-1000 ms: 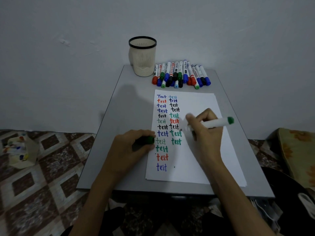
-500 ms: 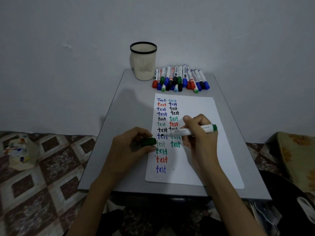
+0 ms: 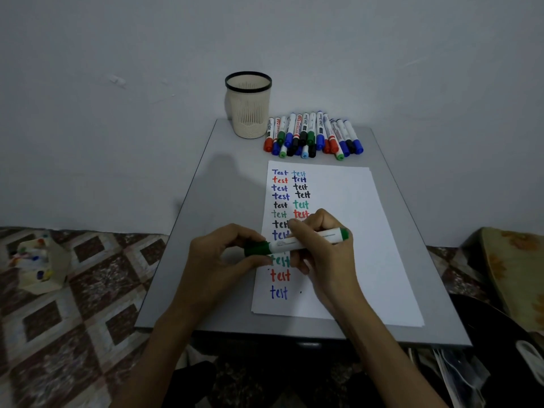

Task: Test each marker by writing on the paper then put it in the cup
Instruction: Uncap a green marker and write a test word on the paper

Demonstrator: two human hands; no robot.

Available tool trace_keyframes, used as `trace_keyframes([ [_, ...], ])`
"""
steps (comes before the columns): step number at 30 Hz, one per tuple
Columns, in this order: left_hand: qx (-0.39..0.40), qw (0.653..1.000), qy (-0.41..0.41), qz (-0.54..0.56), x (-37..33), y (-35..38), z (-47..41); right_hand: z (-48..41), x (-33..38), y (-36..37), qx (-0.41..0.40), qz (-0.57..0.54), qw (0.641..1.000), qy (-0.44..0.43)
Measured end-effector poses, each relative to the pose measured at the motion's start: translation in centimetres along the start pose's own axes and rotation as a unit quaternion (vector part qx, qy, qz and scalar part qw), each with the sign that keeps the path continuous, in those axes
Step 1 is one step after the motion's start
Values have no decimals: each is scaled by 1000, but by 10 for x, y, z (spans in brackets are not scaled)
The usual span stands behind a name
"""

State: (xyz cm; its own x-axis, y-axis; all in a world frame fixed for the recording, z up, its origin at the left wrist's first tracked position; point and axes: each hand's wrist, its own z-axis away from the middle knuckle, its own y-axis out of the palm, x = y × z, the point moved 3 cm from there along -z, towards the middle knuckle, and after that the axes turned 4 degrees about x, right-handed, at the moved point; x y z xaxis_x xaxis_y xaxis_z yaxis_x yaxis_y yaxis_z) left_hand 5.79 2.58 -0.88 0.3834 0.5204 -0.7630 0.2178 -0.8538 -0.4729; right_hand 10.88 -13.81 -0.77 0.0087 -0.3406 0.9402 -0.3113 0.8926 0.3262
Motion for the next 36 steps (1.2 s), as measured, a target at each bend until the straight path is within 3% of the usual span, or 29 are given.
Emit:
trace_keyframes([
  [6,-7,998,47,-51,-7,-3,1,3,2,4,5,-14,1000,23],
  [15,-26,989,93,-110,-14,-4,5,8,-4,13,-50,-63,995,53],
  [21,-17,992,86,-92,-12,-2,3,8,-1,9,-52,-56,995,69],
  [27,-74,995,29,-64,-8,-7,-1,-10,24,4,106,28,987,116],
  [29,-76,994,26,-69,-5,-7,-1,-16,34,-5,145,109,974,136],
  [36,-73,994,10,-75,0,-5,-3,-43,52,-11,297,401,853,156],
])
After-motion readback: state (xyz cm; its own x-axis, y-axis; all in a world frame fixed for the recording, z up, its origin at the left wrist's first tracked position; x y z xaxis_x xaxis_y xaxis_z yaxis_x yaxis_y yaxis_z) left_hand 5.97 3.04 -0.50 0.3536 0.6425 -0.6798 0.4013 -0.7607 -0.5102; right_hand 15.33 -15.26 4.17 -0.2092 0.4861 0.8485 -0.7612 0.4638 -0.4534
